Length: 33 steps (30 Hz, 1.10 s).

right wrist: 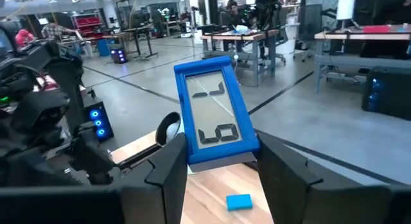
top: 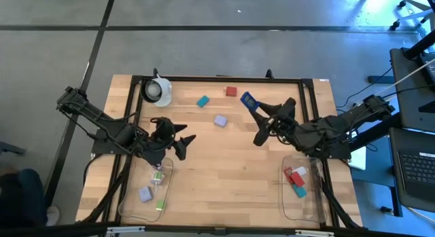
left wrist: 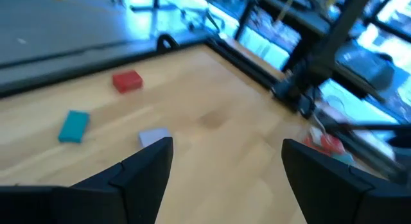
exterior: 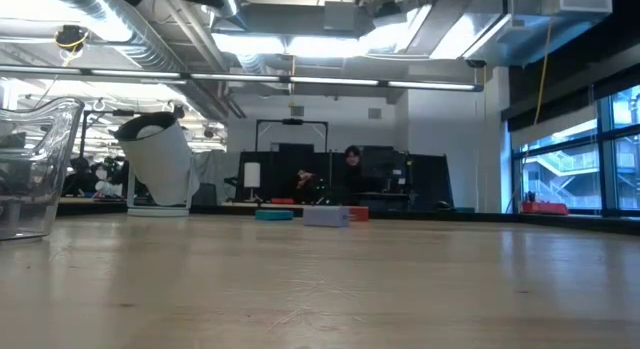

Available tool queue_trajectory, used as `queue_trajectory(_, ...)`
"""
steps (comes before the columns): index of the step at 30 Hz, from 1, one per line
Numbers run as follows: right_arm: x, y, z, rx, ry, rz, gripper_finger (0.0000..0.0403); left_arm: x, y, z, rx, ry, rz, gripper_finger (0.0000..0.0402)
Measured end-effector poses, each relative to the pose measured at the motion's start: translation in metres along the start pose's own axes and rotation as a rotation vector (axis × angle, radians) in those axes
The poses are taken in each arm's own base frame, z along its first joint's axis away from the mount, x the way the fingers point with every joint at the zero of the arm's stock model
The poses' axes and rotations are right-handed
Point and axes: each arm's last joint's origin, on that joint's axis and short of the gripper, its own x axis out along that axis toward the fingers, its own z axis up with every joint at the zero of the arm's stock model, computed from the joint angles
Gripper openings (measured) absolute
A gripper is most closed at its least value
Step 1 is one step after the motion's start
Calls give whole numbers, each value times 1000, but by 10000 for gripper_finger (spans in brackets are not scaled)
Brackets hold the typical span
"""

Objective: Pick & Place Office items
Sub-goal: Put the blue timer into the right transparent bin

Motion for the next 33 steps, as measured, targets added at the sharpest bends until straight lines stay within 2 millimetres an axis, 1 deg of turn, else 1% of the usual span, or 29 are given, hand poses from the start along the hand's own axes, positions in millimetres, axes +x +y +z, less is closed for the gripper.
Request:
queue_trajectory(5,0,2,0,-46,22,77,162,6,4,7,-23,-106,82,287)
queue_trajectory(9,2,3,-2,-79,57,160,162,14,9,13,-42,-125,124,287)
queue_trajectory(14,9,-3,-10,-41,183,258,162,24,15,21,-77,-154,168,287)
queue_trajectory(18,12,-12,-25,40,372,265,162,35,23,29,-98,-180,228,287)
queue_trajectory(23,5,-23,-45,174,714,258,162,46,33,36,-125,-163,260,287)
queue_trajectory(26,-6,-25,-54,243,914,260,162,51,36,39,-128,-122,248,287)
queue_trajectory(33,-38,-21,-65,316,1205,253,162,58,41,41,-83,-24,202,287)
